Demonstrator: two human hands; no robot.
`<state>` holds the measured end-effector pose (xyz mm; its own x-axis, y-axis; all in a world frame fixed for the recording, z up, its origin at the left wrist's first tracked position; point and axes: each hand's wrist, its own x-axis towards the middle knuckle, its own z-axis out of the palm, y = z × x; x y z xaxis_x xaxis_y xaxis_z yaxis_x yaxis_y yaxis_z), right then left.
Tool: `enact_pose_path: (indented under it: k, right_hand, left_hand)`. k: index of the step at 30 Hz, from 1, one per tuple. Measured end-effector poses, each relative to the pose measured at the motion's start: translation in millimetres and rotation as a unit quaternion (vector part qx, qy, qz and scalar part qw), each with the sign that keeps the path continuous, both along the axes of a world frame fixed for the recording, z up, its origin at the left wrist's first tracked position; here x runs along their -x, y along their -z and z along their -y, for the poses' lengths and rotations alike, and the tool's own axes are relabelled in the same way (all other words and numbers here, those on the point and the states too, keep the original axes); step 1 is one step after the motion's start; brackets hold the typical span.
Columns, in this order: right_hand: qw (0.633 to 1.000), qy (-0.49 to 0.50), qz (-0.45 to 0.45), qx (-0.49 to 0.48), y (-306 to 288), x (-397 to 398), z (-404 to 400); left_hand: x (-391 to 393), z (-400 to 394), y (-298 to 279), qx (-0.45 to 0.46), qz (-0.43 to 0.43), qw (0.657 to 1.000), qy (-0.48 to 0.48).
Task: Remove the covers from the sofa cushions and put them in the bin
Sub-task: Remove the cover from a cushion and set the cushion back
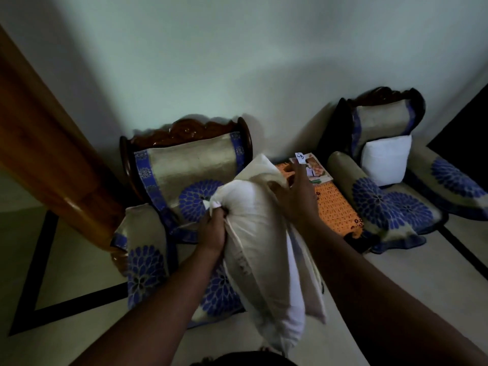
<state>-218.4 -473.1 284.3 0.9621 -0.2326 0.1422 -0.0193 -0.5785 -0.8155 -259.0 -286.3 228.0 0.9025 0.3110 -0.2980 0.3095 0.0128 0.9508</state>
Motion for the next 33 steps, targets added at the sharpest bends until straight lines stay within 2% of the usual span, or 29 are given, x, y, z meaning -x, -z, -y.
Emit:
enact_pose_path:
  k: [2, 4, 6, 10, 14, 19, 22, 25, 27, 29, 31, 33]
  right_hand:
    - [0.977, -0.012, 0.103, 0.185, 21.3, 17.5, 8.1]
    - [0.924, -0.083, 0.134, 0.347, 52.1, 32.2, 15.3]
    - [0.898, -0.116, 0.099, 0.412, 78.4, 43.2, 18.9]
    - [0.861, -0.103, -0.010, 0.498, 110.0, 54.7, 20.4]
    - [0.857, -0.099, 0.001, 0.506, 109.0, 44.4, 14.1]
    - [0.863, -0.123, 0.096, 0.480, 95.9, 20.5, 7.3]
    - [0.874, -0.104, 0.042, 0.473, 87.6, 8.5, -0.2]
    - [0.854, -0.120, -0.035, 0.504, 88.0, 4.1, -1.5]
    - [0.849, -0.114, -0.049, 0.514, 85.8, 2.6, -2.7]
    - [0.856, -0.110, -0.023, 0.504, 79.1, 0.7, -5.9]
    - [0.862, -0.099, 0.049, 0.494, 68.4, -2.0, -9.1]
    - [0.852, -0.105, 0.120, 0.499, 53.8, -7.0, -12.7]
  left_hand:
    - [-15.2, -14.5, 14.6, 0.022, -0.044, 0.999, -0.010]
    - [-20.1, -22.4, 11.6, 0.044, -0.042, 0.998, -0.006]
    - [-18.7, -25.7, -1.0, 0.054, -0.020, 0.998, -0.003]
    - [-20.7, -34.1, -7.3, 0.064, -0.029, 0.997, -0.013]
    - [-23.5, -42.0, -12.9, 0.070, -0.035, 0.997, -0.016]
    - [-24.7, -46.2, -16.6, 0.100, -0.038, 0.994, -0.017]
    - [-22.1, -47.7, -16.3, 0.112, -0.045, 0.992, -0.028]
    - [-18.6, -51.5, -12.6, 0.105, -0.064, 0.992, -0.032]
    - [-14.6, -52.3, -15.8, 0.110, -0.079, 0.991, -0.018]
    - [-14.4, -54.2, -15.9, 0.068, -0.066, 0.996, -0.005]
    - [-14.1, -54.3, -15.4, -0.028, -0.037, 0.999, 0.007]
    - [-12.6, -51.7, -11.1, -0.098, -0.005, 0.995, 0.034]
